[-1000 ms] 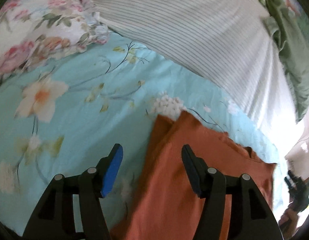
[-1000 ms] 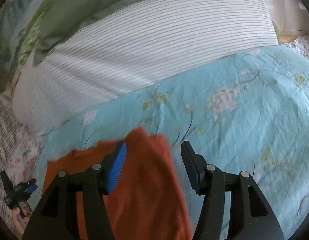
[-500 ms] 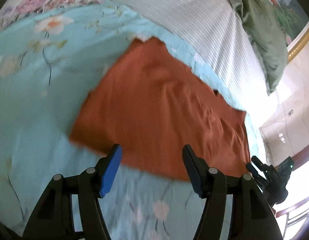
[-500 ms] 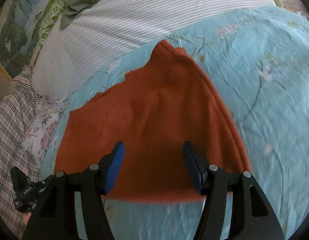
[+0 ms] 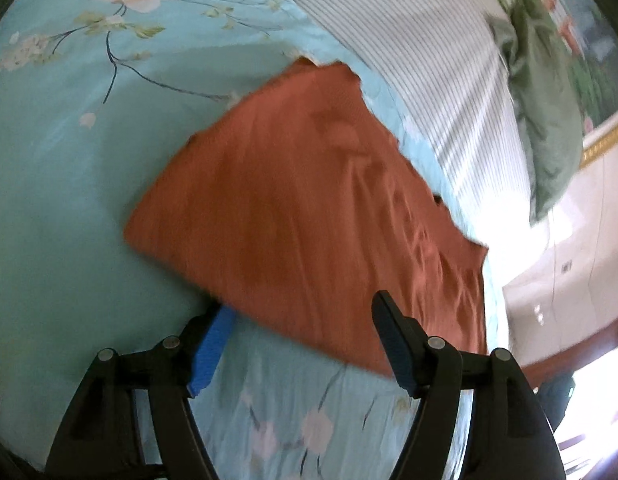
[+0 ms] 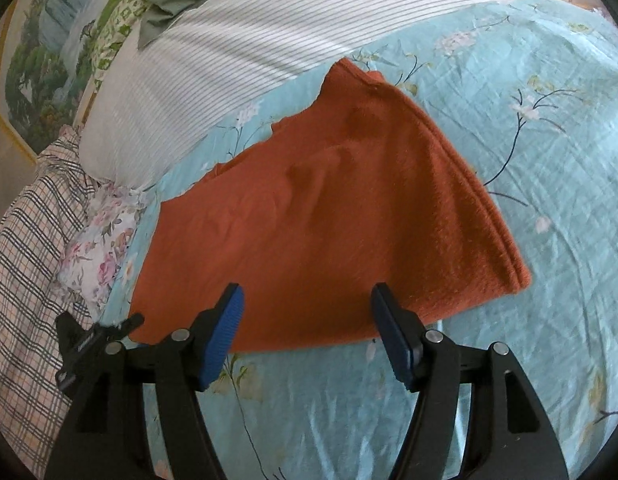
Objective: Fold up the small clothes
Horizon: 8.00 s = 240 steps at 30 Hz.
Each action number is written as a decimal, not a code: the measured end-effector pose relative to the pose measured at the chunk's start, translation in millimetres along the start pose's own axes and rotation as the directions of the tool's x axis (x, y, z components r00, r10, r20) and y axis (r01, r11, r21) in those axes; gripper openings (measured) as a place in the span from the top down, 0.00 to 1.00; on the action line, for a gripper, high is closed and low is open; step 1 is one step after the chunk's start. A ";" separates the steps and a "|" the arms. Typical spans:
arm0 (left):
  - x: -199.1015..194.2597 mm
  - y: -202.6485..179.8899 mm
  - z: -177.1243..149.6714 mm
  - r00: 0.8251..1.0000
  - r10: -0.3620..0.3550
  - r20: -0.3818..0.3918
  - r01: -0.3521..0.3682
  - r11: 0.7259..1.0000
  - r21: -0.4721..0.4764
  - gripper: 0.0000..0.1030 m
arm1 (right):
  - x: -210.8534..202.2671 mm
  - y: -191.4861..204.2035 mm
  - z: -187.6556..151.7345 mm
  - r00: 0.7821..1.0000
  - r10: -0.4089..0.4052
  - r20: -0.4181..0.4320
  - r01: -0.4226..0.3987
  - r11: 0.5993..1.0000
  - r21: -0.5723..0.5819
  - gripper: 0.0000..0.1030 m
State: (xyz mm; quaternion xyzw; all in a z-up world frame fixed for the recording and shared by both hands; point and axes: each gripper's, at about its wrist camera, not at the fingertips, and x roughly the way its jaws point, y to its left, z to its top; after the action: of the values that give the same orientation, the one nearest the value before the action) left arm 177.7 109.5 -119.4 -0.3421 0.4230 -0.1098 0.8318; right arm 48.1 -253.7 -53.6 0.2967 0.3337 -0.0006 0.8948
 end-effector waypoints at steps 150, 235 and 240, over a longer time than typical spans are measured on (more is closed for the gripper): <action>-59.0 28.6 15.7 0.997 0.026 -0.077 -0.005 0.964 0.267 0.58 | 106.5 96.9 -5.1 0.927 0.204 -0.314 -0.242 0.967 -0.086 0.51; -78.1 -5.2 -33.4 0.993 0.082 -0.085 -0.039 0.907 0.420 0.56 | 59.3 94.0 -59.7 0.970 0.045 -0.239 -0.101 0.968 -0.229 0.89; -93.0 -11.4 -39.1 0.993 0.104 -0.061 -0.069 0.905 0.420 0.45 | 42.7 93.0 -62.2 0.973 0.052 -0.227 -0.104 0.970 -0.220 0.89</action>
State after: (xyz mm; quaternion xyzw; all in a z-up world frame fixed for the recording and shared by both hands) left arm 91.0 126.4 -69.3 -0.1327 0.4385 -0.1745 0.8716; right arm 62.7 -135.6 -67.2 0.2020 0.4161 0.1062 0.8802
